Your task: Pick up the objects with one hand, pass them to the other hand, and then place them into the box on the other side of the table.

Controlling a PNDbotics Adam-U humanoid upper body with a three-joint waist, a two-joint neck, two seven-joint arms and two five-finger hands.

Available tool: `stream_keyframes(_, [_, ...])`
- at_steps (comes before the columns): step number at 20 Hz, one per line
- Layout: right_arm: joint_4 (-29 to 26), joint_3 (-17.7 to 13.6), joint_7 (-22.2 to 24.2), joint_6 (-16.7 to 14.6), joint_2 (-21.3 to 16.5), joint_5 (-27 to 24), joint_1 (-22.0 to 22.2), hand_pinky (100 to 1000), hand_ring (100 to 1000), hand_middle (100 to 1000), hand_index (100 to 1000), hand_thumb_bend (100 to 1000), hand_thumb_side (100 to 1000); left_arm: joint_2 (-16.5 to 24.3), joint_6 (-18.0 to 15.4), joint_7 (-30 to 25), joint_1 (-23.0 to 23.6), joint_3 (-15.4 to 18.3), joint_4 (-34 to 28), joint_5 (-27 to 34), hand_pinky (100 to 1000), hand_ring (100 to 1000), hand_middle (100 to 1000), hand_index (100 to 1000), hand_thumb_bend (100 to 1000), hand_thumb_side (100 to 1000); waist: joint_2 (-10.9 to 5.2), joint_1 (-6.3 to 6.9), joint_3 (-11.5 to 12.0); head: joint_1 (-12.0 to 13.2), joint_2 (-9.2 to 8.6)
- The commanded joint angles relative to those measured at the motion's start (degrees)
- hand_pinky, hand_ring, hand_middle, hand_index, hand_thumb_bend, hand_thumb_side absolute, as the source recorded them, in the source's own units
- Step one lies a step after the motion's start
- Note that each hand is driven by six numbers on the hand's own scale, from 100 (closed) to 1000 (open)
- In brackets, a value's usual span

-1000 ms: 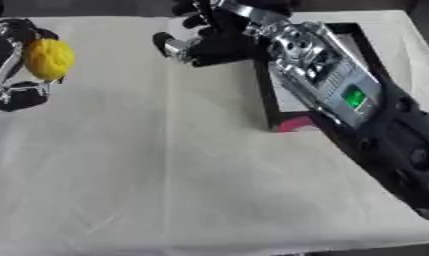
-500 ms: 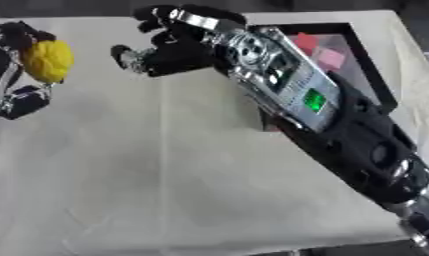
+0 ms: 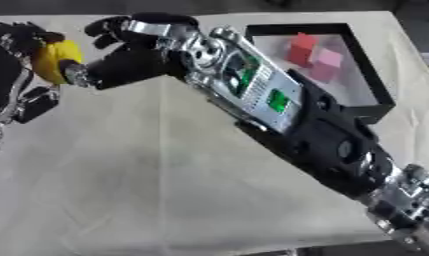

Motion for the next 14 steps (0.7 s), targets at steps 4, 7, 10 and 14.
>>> stream_keyframes(4, [-0.93, 0.86, -0.16, 1.37, 0.94, -0.74, -1.97, 986, 982, 964, 1000, 219, 445, -1.62, -0.15, 1.68, -0.75, 0.68, -1.33, -1.27, 672, 600, 575, 744, 185, 100, -1.72, -0.01, 0.35, -0.76, 0.16])
stream_keyframes(7, [0.09, 1.38, -0.52, 1.49, 1.47, -0.27, -2.76, 986, 985, 967, 1000, 224, 438, -2.09, -0.76, 3.3, -0.84, 0.48, -1.59, -0.69, 669, 596, 571, 742, 149, 100, -1.68, -0.04, 0.51, -1.09, 0.35])
stream_keyframes(10, [2.76, 1.94, -1.68, 0.76, 2.18, 1.11, -3.49, 986, 988, 971, 1000, 231, 434, -2.43, -1.31, 5.55, -0.67, 0.39, -1.39, 1.22, 666, 588, 565, 738, 110, 100, -1.58, -0.15, 0.7, -1.48, 0.38])
stream_keyframes(14, [6.87, 2.86, -2.5, -1.01, 3.03, 3.49, -4.09, 986, 990, 973, 1000, 246, 424, -2.39, -1.89, 7.6, -0.69, 0.33, -0.99, 2.29, 667, 589, 566, 738, 109, 100, -1.46, -0.29, 0.99, -2.06, 0.42])
